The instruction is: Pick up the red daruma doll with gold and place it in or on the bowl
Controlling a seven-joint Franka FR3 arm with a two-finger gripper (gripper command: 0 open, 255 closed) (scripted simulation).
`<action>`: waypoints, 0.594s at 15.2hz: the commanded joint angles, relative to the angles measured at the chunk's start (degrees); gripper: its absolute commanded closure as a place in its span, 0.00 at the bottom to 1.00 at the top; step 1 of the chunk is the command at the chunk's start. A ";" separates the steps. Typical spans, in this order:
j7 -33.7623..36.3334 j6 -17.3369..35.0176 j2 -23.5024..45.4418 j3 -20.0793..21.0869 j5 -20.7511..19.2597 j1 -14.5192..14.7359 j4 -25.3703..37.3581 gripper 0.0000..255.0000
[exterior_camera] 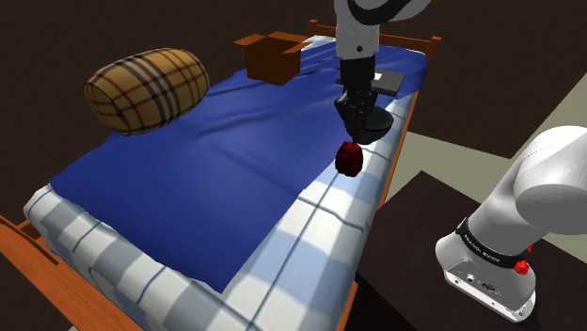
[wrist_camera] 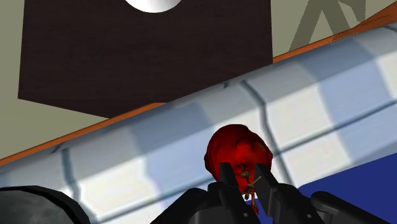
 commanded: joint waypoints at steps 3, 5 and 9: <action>0.32 -3.27 -0.81 -0.11 -0.06 -0.01 2.46 1.00; 0.46 -4.85 -1.12 -0.18 -0.10 -0.03 3.73 1.00; 0.73 -7.97 -1.58 -0.31 -0.17 -0.05 6.41 1.00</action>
